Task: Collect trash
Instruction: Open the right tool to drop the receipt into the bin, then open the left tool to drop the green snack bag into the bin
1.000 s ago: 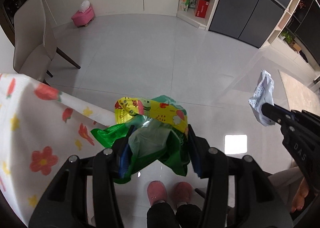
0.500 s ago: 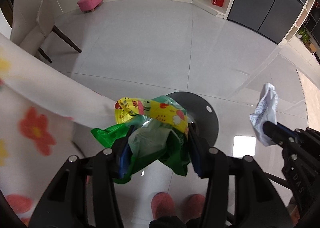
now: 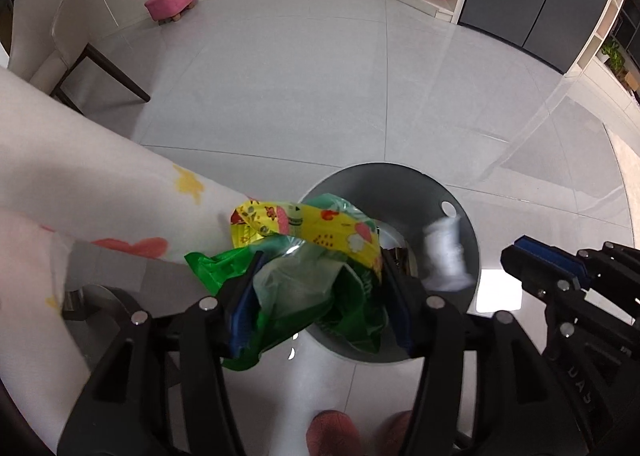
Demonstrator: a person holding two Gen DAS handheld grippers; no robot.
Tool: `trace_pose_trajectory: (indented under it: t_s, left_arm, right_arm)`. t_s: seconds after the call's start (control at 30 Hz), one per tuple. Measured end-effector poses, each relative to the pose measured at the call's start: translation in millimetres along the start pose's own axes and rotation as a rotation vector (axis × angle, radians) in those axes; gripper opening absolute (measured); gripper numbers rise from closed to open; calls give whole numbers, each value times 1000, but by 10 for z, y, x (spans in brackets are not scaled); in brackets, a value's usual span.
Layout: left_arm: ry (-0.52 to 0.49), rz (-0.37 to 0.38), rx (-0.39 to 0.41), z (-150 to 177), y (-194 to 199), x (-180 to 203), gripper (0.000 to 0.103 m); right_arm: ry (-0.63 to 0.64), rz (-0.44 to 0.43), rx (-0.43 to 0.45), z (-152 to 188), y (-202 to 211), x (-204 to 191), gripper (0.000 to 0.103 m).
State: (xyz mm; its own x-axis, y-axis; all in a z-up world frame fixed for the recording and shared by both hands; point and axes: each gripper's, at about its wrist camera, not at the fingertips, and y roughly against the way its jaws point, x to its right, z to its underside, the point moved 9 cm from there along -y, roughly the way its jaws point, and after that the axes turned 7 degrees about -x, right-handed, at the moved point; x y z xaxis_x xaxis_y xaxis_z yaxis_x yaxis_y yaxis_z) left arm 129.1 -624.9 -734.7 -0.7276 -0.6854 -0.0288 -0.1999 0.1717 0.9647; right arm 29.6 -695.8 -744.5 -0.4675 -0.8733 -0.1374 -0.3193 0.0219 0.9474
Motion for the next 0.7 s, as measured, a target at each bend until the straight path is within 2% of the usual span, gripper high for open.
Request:
trace_pose_trajectory:
  t_s: [0.23, 0.5, 0.7]
  left_arm:
    - [-21, 18, 10, -19, 65, 109, 76]
    - [-45, 40, 17, -48, 385, 215, 78]
    - [-37, 38, 3, -3, 797, 176, 78]
  right_arm:
    - [-29, 3, 5, 24, 164, 93, 9]
    - [-55, 13, 3, 26, 576, 187, 9]
    - [-64, 19, -16, 24, 955, 148, 9]
